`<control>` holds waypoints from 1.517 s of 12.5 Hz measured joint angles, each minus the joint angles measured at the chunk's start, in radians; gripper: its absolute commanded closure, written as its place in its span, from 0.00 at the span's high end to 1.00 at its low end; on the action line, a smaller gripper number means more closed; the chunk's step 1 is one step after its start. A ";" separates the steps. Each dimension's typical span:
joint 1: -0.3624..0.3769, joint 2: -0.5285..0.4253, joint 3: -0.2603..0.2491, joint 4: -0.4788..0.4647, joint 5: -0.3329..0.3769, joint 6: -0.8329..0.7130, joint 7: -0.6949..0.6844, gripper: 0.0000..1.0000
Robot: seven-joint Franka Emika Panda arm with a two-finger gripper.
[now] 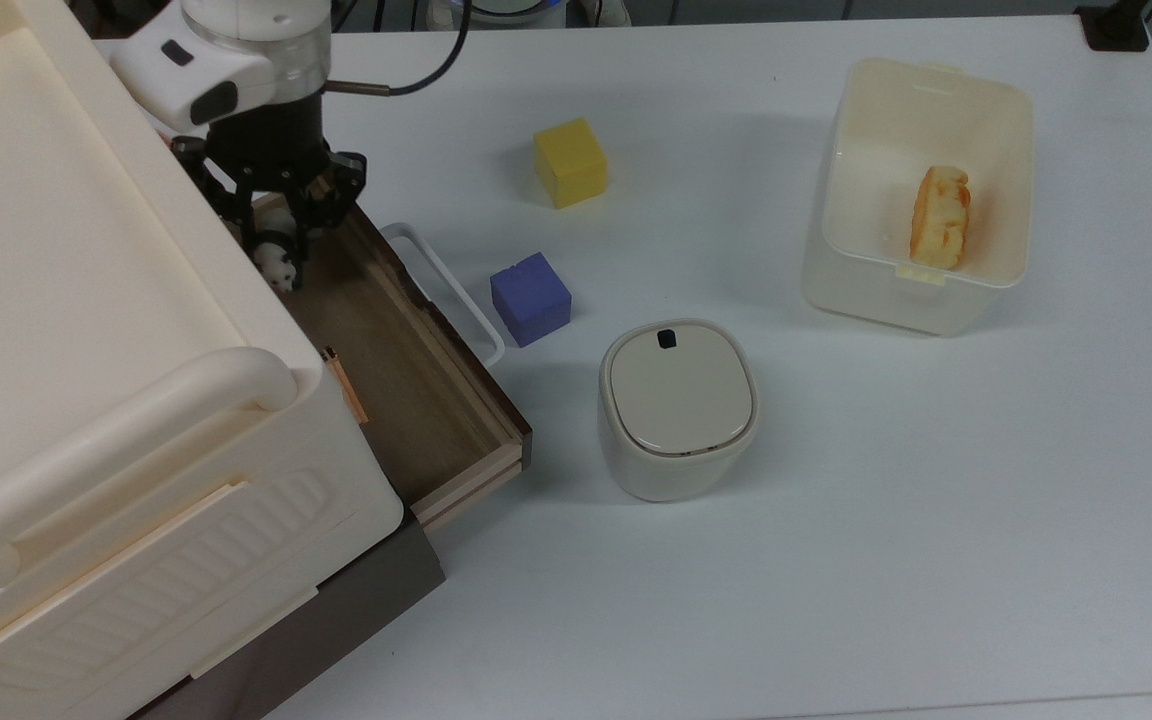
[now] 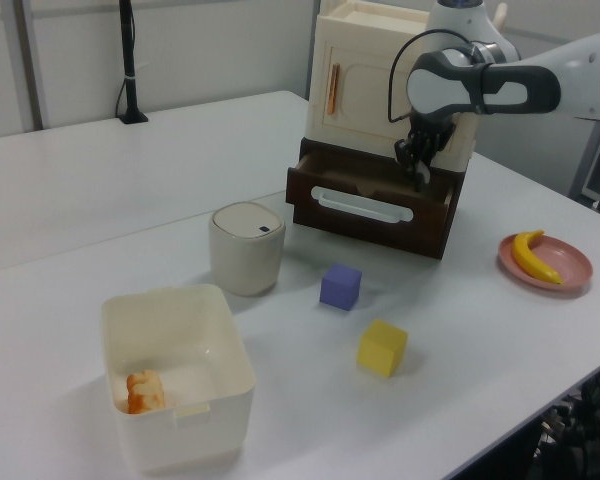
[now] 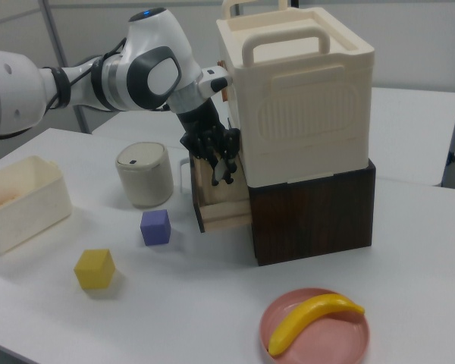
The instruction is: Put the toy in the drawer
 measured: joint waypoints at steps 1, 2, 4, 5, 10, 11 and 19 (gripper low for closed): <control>0.002 0.007 0.003 0.000 0.000 0.013 -0.005 0.00; 0.005 0.017 0.006 0.000 0.000 0.038 -0.010 0.26; 0.007 0.027 0.010 0.001 0.000 0.056 -0.017 0.81; 0.007 0.028 0.010 0.001 0.000 0.056 -0.019 0.87; 0.011 0.027 0.039 0.005 0.005 0.056 -0.021 0.94; 0.011 0.026 0.040 0.005 0.005 0.056 -0.022 1.00; 0.062 0.007 0.068 0.024 0.005 -0.068 -0.017 1.00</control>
